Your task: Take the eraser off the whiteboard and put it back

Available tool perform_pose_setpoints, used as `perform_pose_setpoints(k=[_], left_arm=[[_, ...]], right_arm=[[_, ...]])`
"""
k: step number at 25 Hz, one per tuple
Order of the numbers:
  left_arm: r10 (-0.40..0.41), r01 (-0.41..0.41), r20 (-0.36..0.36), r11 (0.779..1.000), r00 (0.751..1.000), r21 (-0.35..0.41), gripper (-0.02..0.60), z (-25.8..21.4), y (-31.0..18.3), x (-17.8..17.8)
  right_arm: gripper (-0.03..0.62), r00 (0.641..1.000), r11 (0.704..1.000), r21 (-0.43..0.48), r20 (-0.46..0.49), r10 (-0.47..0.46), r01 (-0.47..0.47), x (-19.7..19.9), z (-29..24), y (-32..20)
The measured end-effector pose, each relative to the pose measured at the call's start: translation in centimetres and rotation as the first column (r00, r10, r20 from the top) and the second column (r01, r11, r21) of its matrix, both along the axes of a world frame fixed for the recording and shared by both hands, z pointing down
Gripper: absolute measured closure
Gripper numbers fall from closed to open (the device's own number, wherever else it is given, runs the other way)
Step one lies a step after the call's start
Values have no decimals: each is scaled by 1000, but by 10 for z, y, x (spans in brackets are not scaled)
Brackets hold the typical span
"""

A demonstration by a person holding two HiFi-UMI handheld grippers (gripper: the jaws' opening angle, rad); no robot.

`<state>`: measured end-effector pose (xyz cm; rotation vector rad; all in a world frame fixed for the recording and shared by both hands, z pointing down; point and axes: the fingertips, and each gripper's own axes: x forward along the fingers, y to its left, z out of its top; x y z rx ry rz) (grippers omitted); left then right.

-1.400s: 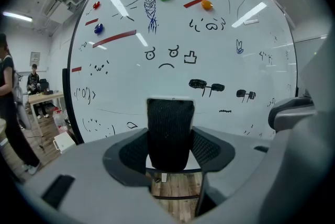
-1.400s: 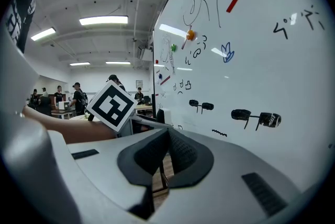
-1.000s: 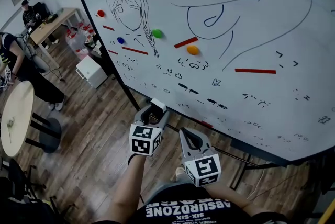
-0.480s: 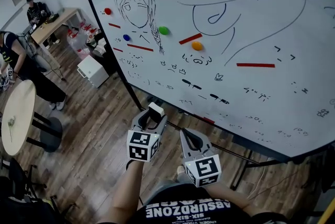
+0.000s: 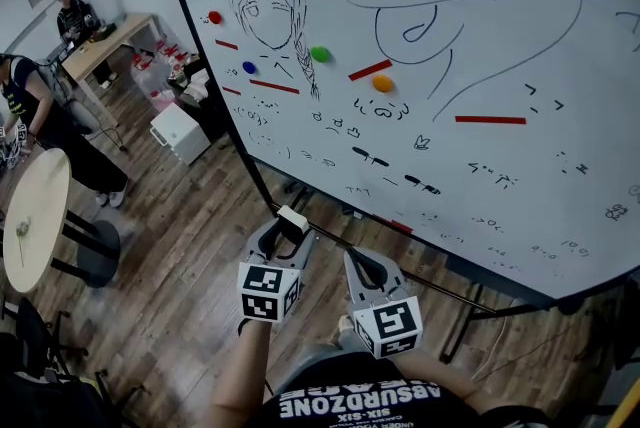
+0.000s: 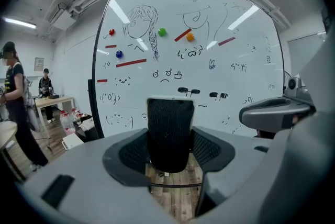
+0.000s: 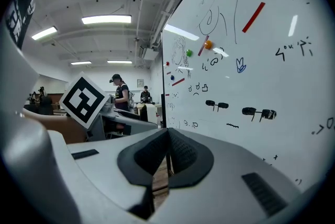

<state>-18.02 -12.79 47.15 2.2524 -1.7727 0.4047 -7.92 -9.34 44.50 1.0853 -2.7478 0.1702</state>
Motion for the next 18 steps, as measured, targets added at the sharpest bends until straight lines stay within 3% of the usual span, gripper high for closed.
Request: perform_pose_setpoints(k=[18], left_arm=[[-31, 32, -77, 999, 997, 7, 336, -1, 44, 7]], right_arm=[[595, 1000, 1000, 2, -13, -28, 28, 5, 0, 19]])
